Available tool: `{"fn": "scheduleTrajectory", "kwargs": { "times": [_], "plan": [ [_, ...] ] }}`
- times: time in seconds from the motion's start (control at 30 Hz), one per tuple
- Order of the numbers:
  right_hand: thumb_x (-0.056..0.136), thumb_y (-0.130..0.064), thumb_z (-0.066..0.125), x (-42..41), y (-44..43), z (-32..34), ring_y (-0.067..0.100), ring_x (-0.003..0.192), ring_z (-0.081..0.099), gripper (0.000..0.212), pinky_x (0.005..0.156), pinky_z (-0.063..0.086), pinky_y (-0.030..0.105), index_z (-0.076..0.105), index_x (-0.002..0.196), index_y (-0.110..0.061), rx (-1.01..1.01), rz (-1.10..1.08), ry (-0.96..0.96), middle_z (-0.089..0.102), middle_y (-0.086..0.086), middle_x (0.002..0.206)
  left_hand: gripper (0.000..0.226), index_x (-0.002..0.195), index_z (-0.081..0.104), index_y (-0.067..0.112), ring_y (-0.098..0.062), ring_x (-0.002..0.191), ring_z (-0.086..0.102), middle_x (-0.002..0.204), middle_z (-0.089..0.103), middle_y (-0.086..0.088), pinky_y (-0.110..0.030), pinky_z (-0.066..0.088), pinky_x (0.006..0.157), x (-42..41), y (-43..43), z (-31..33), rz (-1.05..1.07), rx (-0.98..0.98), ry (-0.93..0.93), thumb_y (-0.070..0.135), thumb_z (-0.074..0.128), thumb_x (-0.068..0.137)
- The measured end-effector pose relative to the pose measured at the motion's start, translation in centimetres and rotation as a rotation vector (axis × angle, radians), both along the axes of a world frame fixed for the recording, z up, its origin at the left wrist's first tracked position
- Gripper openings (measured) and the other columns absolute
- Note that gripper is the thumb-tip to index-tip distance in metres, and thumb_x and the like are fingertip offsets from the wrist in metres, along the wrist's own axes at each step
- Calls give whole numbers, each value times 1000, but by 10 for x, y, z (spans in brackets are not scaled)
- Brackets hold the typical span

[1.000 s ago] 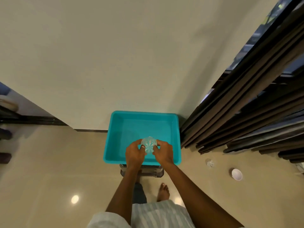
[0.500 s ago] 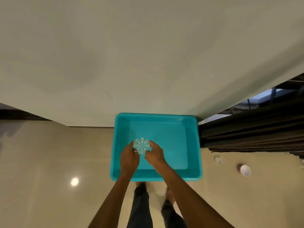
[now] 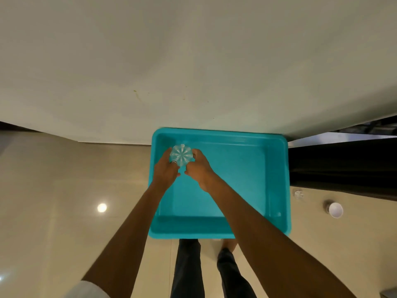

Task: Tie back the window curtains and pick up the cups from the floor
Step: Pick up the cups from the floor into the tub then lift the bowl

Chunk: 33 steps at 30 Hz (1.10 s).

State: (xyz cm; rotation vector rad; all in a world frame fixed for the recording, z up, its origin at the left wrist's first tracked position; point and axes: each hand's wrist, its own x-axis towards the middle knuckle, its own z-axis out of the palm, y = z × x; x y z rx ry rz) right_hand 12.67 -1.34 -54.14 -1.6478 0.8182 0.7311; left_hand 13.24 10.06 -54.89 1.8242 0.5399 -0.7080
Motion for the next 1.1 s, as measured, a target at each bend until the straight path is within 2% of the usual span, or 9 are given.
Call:
{"fn": "scheduleTrajectory", "kwargs": {
  "times": [0.2,0.3,0.47,0.63,0.7,0.77,0.9,1.0,1.1],
  "plan": [
    [86,-4,51,5,1,-17,24,108,63,45,92,57,52,56,126,-25,29,-4,-8,61,-1,118,56,153,35,26,-23,112,63,137,54,-5,-38,58,87,6,8,-19,16,-36,93,12,46,100],
    [87,-2,51,5,-3,-14,26,112,62,43,95,55,54,56,124,-23,43,1,-20,58,-2,117,62,156,26,25,-25,114,63,144,48,-3,-40,58,90,9,10,-18,-9,-8,98,14,47,100],
    [92,1,53,-6,-13,2,18,114,52,65,101,54,47,35,152,-15,18,4,-6,41,7,152,63,154,27,16,-31,113,63,148,46,-5,-49,58,90,-1,11,-2,-17,82,90,18,54,97],
    [92,1,55,-30,-29,35,22,127,53,63,101,54,43,37,151,-15,5,-42,-6,41,5,155,53,136,44,15,-34,91,69,123,63,-14,-49,60,83,-29,4,29,195,105,189,21,54,84],
    [93,-1,56,-44,-37,51,20,119,57,59,100,55,42,40,149,-14,6,-90,-13,44,5,152,55,134,46,16,-33,88,70,117,65,-13,-48,61,82,-47,-2,40,176,82,229,25,54,80],
    [94,-5,58,-63,-46,66,18,106,60,52,97,56,43,46,144,-13,-6,-135,-24,50,5,147,44,134,46,14,-30,86,66,111,62,-12,-41,59,77,-63,-15,58,160,-8,263,14,55,90],
    [92,-13,63,-104,-67,92,19,105,64,44,92,59,42,55,135,-13,-64,-228,-47,59,4,136,30,123,50,15,-25,73,62,89,61,-4,-32,49,62,-92,-53,91,164,-51,260,7,52,94],
    [91,-16,64,-137,-86,110,19,103,67,41,88,61,40,58,132,-15,-99,-311,-75,64,3,128,30,121,52,15,-28,81,68,87,65,-3,-38,56,71,-115,-84,116,33,-29,205,10,54,92],
    [92,-19,62,-174,-109,125,20,103,68,39,86,62,38,59,131,-15,-129,-371,-107,67,4,122,26,117,51,20,-32,94,70,104,68,-7,-43,58,86,-142,-115,130,-80,-25,160,11,52,93]
  ]
}}
